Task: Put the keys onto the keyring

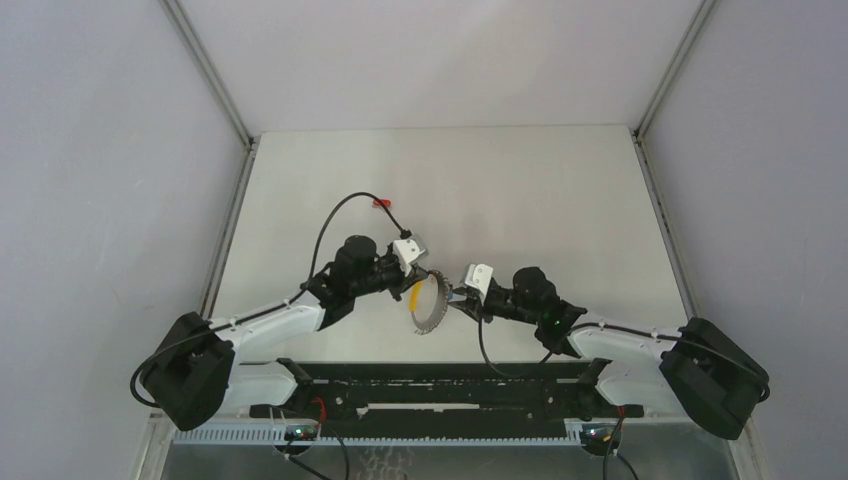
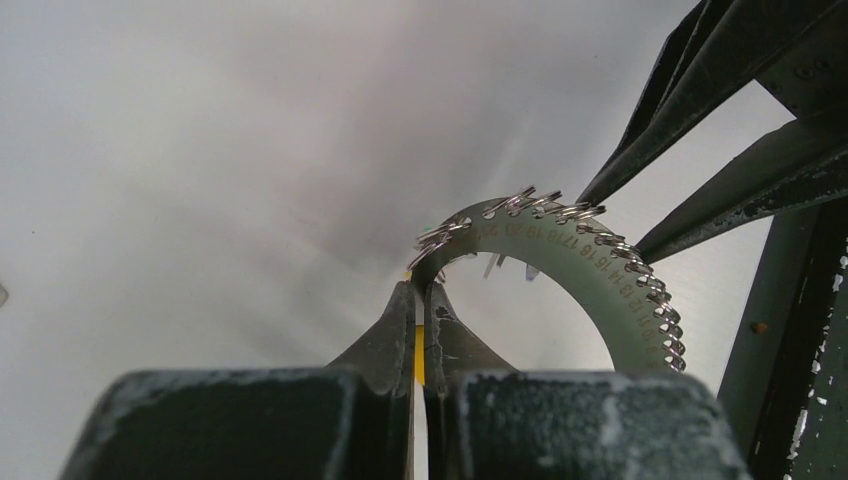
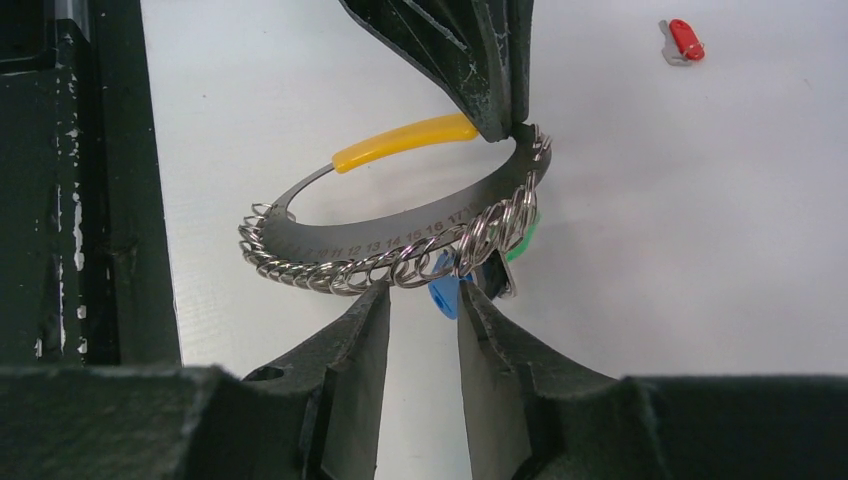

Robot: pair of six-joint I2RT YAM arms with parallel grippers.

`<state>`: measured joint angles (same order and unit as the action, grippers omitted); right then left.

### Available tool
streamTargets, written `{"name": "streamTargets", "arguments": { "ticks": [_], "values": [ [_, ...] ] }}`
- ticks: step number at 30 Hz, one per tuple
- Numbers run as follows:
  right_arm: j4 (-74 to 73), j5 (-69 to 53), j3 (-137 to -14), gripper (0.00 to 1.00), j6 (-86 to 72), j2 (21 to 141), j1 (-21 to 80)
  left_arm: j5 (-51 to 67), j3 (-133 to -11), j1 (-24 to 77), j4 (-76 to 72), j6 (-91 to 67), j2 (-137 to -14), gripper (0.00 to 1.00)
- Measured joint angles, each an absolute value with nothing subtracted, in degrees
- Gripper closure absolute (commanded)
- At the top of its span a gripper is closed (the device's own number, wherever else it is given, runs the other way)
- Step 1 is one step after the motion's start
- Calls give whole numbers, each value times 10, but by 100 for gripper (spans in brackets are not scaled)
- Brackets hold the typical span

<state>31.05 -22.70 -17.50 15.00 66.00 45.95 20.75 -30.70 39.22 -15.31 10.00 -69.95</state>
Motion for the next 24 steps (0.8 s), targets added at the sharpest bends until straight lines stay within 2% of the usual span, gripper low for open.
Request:
{"name": "streamTargets", "arguments": {
  "ticks": [13,24],
  "values": [
    [339,-153,-160,79,156,653,489,213,-307,388,-156,95,-696,100],
    [346,-136,-153,85,150,626,489,214,-307,386,-167,90,-696,100]
  ]
}}
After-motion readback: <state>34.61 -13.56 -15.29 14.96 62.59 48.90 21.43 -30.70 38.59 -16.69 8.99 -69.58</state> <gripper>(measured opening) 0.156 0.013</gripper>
